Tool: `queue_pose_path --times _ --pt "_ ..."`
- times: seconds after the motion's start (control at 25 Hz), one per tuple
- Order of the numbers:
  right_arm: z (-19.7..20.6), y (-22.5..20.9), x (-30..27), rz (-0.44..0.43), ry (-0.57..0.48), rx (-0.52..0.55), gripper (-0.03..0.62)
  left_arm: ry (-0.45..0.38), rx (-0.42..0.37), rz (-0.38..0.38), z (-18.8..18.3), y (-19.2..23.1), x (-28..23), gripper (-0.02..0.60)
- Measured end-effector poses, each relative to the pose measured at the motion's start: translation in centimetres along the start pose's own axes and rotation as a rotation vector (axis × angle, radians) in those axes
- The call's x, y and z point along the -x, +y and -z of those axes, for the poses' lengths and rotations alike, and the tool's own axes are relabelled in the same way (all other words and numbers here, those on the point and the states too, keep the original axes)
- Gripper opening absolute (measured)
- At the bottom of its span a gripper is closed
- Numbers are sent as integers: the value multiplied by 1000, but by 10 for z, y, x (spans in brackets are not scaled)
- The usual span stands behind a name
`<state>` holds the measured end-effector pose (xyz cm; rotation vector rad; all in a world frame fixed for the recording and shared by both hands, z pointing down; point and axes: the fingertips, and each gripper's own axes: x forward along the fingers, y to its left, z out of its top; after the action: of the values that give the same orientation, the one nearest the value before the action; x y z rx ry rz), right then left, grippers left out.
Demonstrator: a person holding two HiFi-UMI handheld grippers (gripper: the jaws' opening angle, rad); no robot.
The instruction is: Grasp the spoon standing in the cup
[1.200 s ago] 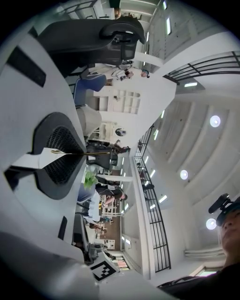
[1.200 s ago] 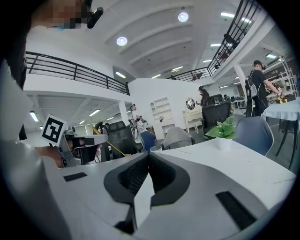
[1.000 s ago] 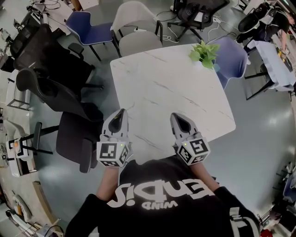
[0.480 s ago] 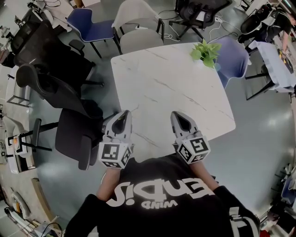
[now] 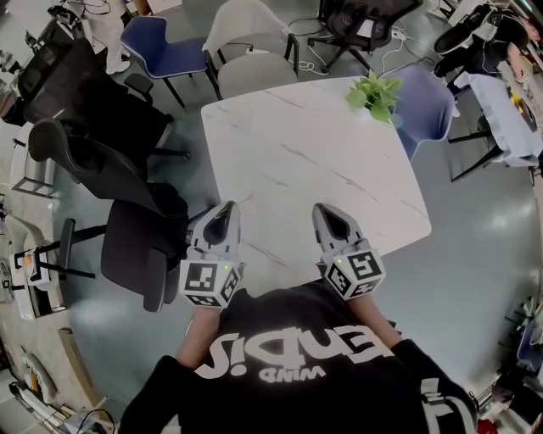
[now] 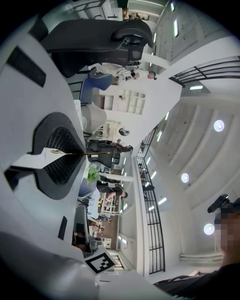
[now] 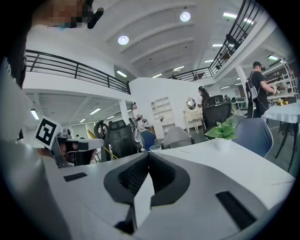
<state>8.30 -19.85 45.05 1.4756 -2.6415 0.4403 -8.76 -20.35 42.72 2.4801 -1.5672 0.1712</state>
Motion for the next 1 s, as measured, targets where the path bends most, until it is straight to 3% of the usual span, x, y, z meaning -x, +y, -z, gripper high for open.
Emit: queue_pose_path --times 1.0 --pt "1 -5 7 24 -6 7 12 -8 -1 7 -6 -5 1 18"
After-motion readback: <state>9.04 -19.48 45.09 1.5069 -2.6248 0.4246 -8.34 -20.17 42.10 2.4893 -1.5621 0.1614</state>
